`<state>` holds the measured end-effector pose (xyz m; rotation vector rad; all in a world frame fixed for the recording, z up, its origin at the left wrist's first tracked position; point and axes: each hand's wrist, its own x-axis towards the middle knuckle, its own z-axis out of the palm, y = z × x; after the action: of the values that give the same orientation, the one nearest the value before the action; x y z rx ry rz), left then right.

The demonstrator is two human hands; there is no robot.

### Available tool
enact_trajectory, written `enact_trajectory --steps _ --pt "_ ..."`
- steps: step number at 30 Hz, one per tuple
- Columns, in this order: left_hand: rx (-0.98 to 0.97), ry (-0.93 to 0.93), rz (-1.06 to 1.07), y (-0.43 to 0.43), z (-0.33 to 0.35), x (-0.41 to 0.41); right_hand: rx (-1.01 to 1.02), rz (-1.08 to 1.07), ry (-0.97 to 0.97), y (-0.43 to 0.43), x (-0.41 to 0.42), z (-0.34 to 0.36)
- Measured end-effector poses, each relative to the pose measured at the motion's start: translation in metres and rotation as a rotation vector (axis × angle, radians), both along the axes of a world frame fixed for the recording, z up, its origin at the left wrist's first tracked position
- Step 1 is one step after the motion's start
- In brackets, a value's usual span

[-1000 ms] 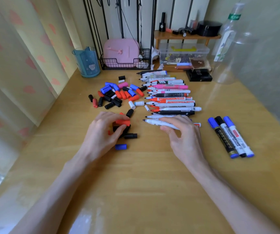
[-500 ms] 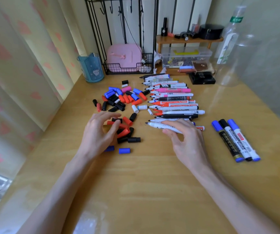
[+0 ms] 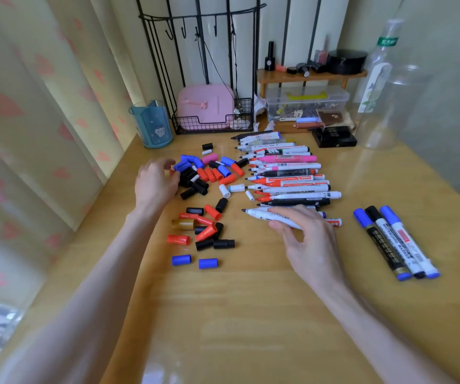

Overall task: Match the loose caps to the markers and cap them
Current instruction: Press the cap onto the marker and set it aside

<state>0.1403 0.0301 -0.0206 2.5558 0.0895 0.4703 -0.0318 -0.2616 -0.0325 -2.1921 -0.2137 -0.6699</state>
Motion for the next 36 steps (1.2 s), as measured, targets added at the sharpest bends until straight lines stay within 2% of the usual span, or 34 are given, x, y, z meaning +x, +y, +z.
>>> enact_trajectory --steps 5,11,29,36 --pt "0.109 0.073 0.017 -0.006 -0.001 0.029 0.004 -0.015 -0.015 -0.003 0.002 -0.002" --pt "0.055 0.169 -0.003 -0.003 0.006 0.04 0.003 -0.012 -0.033 -0.003 0.002 -0.003" --pt "0.025 0.168 -0.065 -0.008 0.01 0.03 0.005 -0.001 -0.032 -0.003 0.002 -0.003" --pt "-0.006 0.219 -0.046 -0.009 0.014 0.033 0.004 -0.004 -0.016 -0.003 0.002 -0.002"
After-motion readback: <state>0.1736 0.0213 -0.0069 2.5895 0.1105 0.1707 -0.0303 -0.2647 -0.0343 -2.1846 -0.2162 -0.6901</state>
